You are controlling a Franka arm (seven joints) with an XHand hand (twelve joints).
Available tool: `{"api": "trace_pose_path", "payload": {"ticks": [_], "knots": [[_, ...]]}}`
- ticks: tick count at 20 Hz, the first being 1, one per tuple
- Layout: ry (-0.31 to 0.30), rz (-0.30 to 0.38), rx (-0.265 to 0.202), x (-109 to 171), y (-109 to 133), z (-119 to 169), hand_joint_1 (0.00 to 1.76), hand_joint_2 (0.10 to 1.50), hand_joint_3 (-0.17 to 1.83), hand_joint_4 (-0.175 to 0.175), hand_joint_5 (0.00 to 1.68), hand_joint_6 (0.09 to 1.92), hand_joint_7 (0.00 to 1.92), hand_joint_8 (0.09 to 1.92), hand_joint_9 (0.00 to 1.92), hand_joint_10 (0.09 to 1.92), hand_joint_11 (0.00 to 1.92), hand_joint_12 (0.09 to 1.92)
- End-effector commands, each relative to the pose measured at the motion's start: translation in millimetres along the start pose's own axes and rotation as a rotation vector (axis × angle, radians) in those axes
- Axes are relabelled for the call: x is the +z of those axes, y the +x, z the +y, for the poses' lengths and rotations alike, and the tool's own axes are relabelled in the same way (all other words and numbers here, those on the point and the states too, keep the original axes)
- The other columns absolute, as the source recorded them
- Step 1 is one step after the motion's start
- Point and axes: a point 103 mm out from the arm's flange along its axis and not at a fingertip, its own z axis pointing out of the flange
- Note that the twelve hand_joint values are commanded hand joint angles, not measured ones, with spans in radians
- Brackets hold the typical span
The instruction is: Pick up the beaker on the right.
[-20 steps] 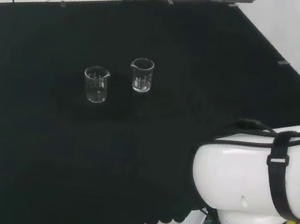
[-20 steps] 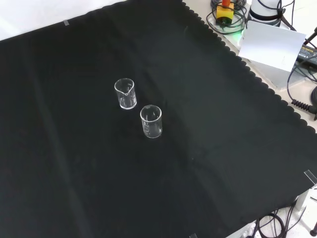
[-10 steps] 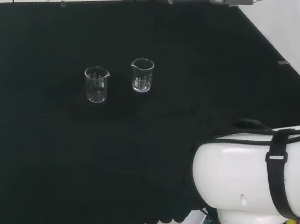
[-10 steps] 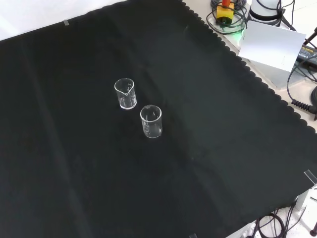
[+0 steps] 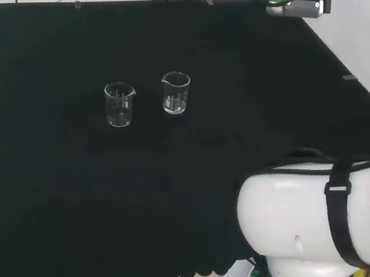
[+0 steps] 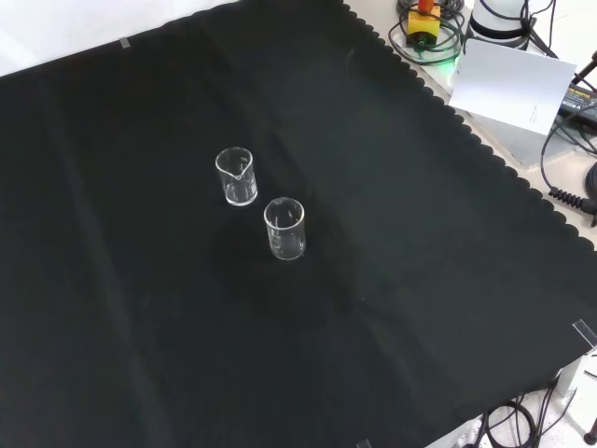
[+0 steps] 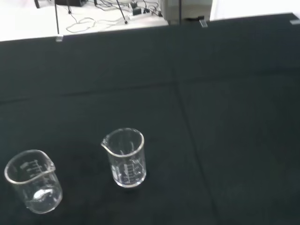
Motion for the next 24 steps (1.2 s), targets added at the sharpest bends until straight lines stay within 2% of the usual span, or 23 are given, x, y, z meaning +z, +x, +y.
{"api": "trace_pose_path", "payload": {"ticks": [1,7,11,17,20,24], "knots": [[0.029,0.055,0.010,41,-31,36,0.19,1.35,0.05,-0.021,0.39,0.09,0.03,0.50,0.09,0.66,0.00,1.19],[0.025,0.112,-0.024,76,-48,82,0.27,1.31,0.03,-0.021,0.39,0.09,0.07,0.51,0.15,0.67,0.00,1.20],[0.030,0.144,-0.050,98,-53,107,0.49,1.21,-0.02,-0.022,0.39,0.09,0.13,0.56,0.25,0.69,0.00,1.29],[0.076,0.196,-0.100,133,-49,139,0.68,1.11,-0.08,-0.020,0.40,0.09,0.17,0.59,0.31,0.70,0.00,1.36],[0.107,0.224,-0.113,151,-45,148,0.70,1.08,-0.10,-0.019,0.40,0.09,0.18,0.59,0.31,0.69,0.00,1.37],[0.136,0.217,-0.148,178,-35,159,0.72,1.05,-0.13,-0.018,0.39,0.09,0.17,0.59,0.31,0.69,0.00,1.37]]}}
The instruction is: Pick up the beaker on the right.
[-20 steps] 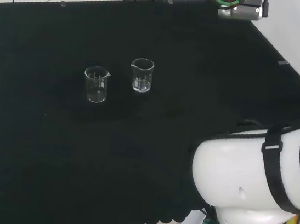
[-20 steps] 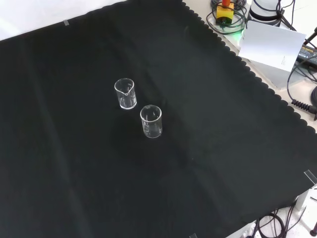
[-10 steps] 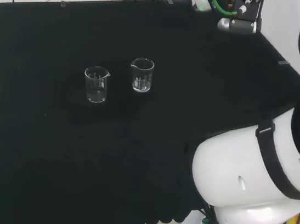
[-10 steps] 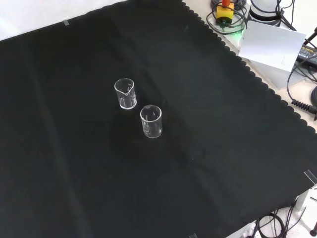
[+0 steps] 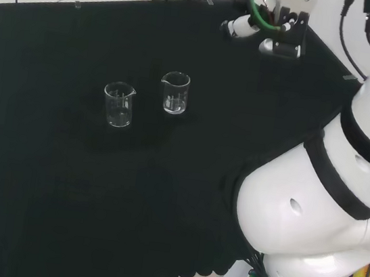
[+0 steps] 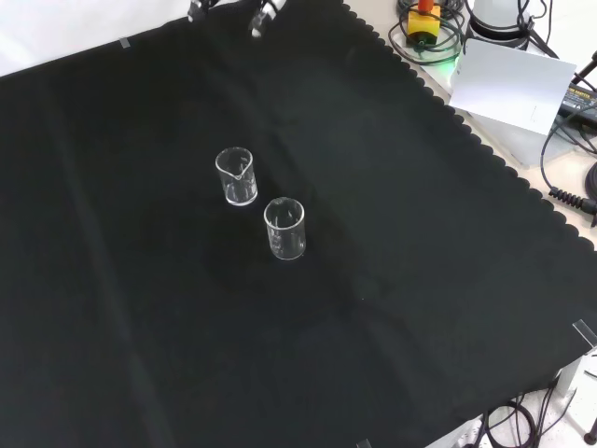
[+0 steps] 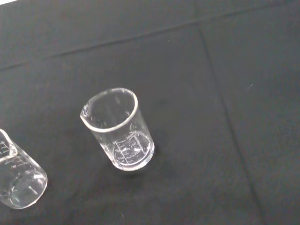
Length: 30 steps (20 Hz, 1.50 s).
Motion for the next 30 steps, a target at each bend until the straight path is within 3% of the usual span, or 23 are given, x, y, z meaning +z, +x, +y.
{"api": "trace_pose_path", "payload": {"ticks": [1,11,19,30], "knots": [[0.020,0.040,-0.065,38,-1,42,0.72,1.04,-0.13,-0.018,0.38,0.09,0.17,0.59,0.30,0.69,0.00,1.37],[0.105,0.142,-0.106,96,-6,71,0.82,0.92,-0.17,-0.023,0.36,0.09,0.16,0.60,0.29,0.67,0.00,1.38],[0.112,0.173,-0.110,120,-11,85,0.82,0.89,-0.17,-0.032,0.37,0.09,0.19,0.62,0.30,0.68,0.00,1.38],[0.145,0.236,-0.198,144,-15,86,0.83,0.88,-0.17,-0.030,0.39,0.09,0.18,0.62,0.30,0.67,0.00,1.39]]}}
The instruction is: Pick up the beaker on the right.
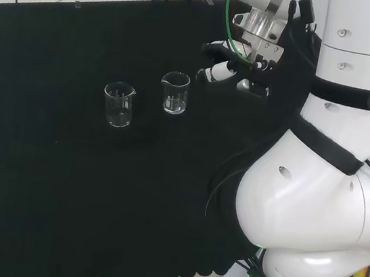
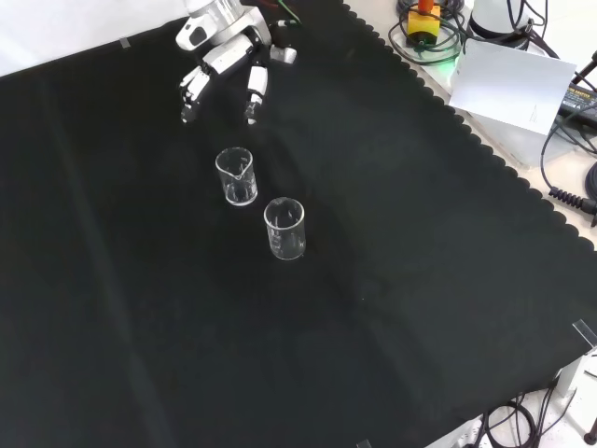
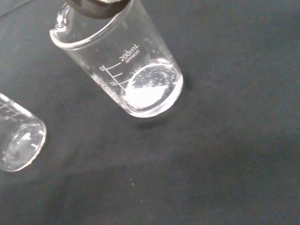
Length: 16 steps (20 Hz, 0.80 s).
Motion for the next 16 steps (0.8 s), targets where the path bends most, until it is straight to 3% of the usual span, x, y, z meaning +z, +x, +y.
{"api": "trace_pose_path", "payload": {"ticks": [1,8,16], "knots": [[-0.001,0.046,-0.057,12,-1,1,0.82,0.88,-0.17,-0.030,0.39,0.09,0.18,0.62,0.30,0.67,0.00,1.39],[-0.017,0.094,-0.100,33,-1,3,0.82,0.87,-0.17,-0.040,0.39,0.09,0.19,0.63,0.34,0.68,0.00,1.41],[-0.009,0.143,-0.120,50,-4,14,0.82,0.86,-0.17,-0.057,0.41,0.09,0.27,0.67,0.36,0.68,0.00,1.40]]}}
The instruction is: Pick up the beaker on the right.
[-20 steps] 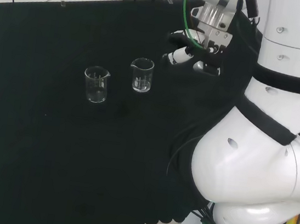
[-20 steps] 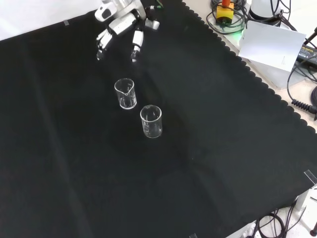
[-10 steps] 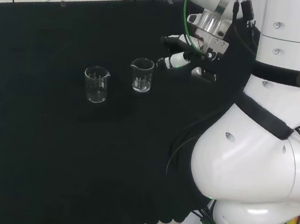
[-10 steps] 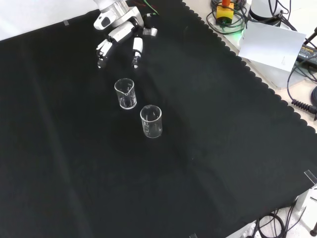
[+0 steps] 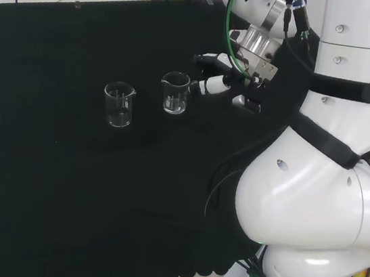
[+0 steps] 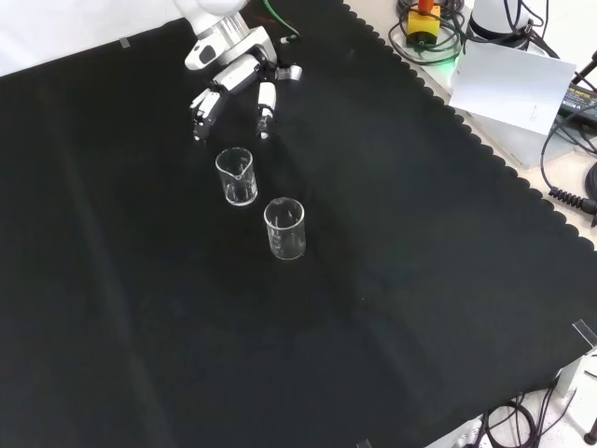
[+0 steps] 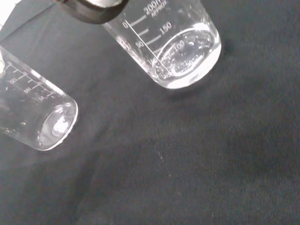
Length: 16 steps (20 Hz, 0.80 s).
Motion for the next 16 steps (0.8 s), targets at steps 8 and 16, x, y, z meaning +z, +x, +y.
{"api": "trace_pose_path", "payload": {"ticks": [8,16], "knots": [[-0.017,0.088,-0.033,16,-10,20,0.83,0.86,-0.17,-0.066,0.42,0.09,0.28,0.71,0.36,0.66,0.00,1.38],[0.001,0.135,-0.074,27,-11,26,0.83,0.86,-0.17,-0.071,0.38,0.09,0.23,0.72,0.31,0.65,0.00,1.34]]}}
